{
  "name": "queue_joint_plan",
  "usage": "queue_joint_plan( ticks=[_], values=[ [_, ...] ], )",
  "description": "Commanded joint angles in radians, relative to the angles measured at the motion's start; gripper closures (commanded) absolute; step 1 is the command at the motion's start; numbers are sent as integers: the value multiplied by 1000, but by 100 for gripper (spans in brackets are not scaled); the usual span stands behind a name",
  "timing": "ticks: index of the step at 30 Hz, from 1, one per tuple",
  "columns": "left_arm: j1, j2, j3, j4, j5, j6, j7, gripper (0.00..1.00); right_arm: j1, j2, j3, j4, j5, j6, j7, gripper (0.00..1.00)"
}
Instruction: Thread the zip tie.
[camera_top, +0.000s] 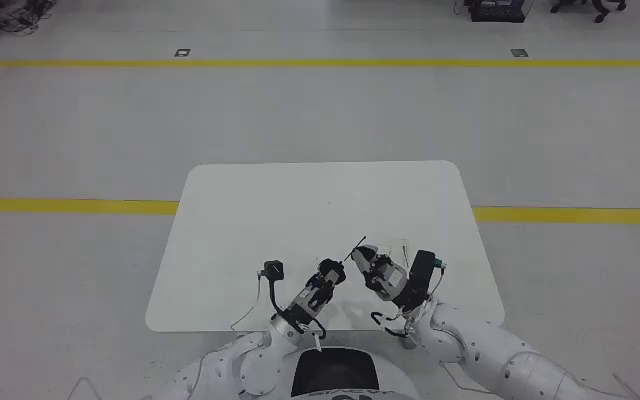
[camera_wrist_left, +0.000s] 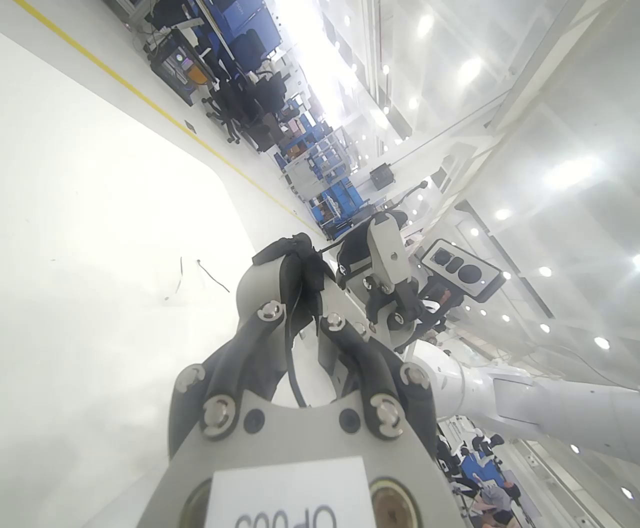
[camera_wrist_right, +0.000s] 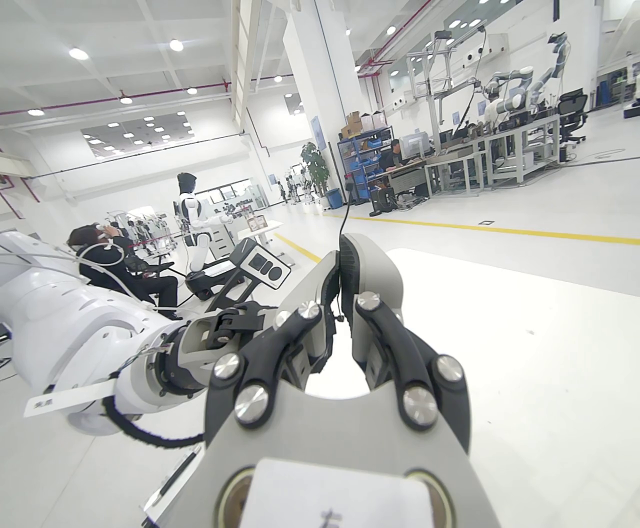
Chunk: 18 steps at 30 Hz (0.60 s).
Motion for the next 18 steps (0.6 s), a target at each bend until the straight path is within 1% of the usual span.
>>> queue_joint_plan(
  ticks=[1,18],
  values=[
    [-3,1,5,1,-1,0,4,100,-1,0,0,0,-1,0,2,100],
    [-23,9,36,4,-13,0,29,100,8,-11,-5,11,7,0,25,100]
  ],
)
